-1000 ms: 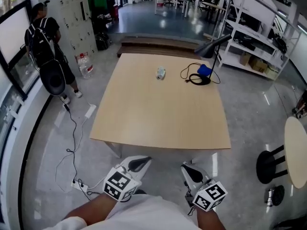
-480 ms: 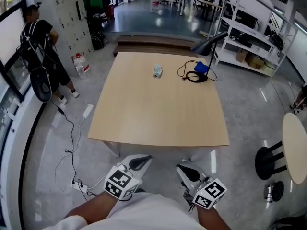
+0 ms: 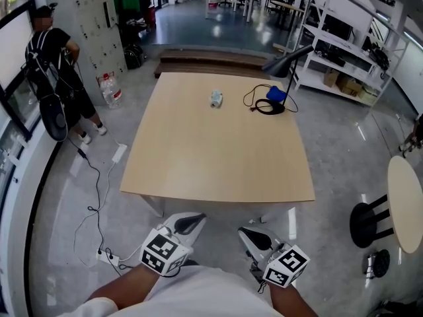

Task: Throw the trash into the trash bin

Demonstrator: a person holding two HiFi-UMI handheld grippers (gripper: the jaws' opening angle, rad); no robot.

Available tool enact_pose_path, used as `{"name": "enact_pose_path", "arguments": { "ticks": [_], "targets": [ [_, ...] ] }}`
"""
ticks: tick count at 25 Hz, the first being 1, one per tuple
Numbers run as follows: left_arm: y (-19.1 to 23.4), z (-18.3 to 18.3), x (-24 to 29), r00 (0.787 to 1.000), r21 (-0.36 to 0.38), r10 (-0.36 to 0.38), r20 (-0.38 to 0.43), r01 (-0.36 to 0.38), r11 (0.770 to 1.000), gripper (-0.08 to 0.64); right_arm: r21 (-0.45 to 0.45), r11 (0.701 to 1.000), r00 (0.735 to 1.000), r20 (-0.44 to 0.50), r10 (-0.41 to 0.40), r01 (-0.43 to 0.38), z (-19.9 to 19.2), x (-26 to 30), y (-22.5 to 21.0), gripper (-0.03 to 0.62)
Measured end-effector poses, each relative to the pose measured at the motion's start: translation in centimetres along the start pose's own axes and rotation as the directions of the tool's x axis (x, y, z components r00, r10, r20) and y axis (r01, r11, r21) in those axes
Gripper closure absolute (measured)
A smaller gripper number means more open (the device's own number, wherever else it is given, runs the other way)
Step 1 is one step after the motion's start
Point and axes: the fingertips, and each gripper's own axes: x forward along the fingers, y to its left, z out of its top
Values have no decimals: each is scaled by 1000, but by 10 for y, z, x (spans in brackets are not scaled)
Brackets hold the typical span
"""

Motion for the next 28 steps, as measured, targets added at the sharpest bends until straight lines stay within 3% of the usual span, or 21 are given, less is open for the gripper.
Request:
{"name": "enact_pose_path", "arguments": {
  "ticks": [6,11,28],
  "targets": [
    [6,-2,-5,1000,-9,10,-3,-10,1000,555,9,1000,1000,1,2,-2,-2,5,2,591],
    [15,-7,-10,1000,-74,13,2,-13,997,555,38,999,1000,4,-3,3,-5,11,0,591],
    [85,4,-19,996,-86,78,39,-74,994,557,42,999,1000,-12,-18,19,9,66,-17,591]
  ]
}}
